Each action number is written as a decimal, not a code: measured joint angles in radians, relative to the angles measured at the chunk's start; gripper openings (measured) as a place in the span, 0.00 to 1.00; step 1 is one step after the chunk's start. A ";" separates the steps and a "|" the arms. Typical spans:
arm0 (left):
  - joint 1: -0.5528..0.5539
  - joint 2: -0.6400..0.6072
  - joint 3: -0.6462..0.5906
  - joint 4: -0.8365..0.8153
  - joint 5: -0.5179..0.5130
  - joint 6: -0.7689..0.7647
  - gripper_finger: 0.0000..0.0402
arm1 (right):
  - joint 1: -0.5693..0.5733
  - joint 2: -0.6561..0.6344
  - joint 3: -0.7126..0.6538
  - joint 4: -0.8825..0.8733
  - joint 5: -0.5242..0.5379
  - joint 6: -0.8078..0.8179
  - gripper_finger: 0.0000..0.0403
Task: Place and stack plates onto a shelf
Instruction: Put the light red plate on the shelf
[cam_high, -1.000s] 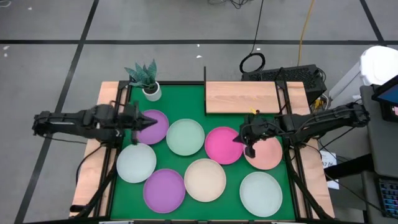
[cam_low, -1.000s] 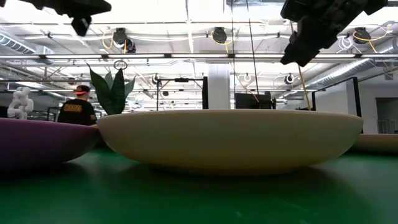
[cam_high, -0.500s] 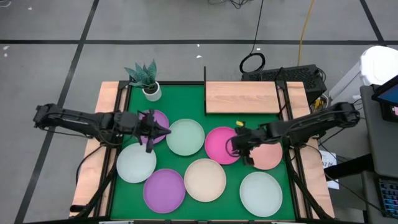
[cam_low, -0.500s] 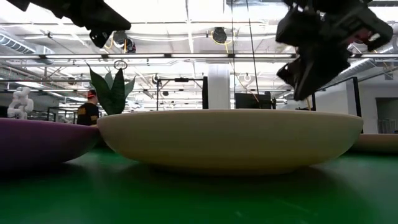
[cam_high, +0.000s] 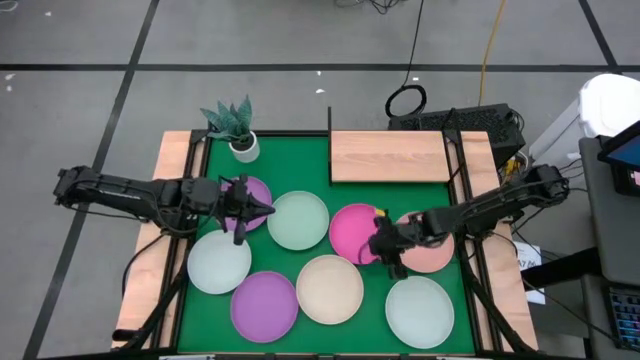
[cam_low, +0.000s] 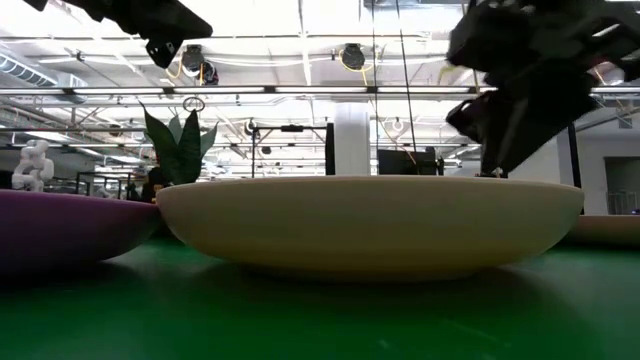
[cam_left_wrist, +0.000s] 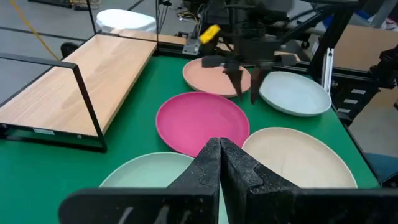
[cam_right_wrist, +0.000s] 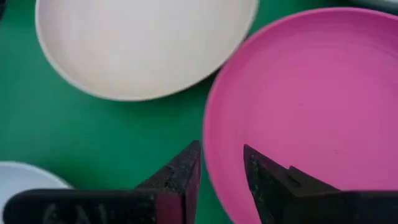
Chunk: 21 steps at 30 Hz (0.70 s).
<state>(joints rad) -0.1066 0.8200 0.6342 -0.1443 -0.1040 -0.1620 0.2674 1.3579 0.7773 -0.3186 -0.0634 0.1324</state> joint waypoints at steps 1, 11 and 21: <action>0.000 0.000 0.000 -0.001 0.000 0.002 0.01 | 0.016 0.000 0.000 -0.010 0.021 -0.015 0.26; 0.000 0.000 0.001 -0.002 0.000 -0.005 0.01 | 0.063 0.000 0.000 -0.036 0.068 -0.100 0.26; 0.000 0.000 0.001 -0.002 0.000 -0.009 0.01 | 0.062 0.000 -0.066 -0.028 0.090 -0.163 0.25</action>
<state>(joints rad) -0.1066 0.8200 0.6350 -0.1463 -0.1043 -0.1715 0.3292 1.3582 0.7115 -0.3462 0.0262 -0.0310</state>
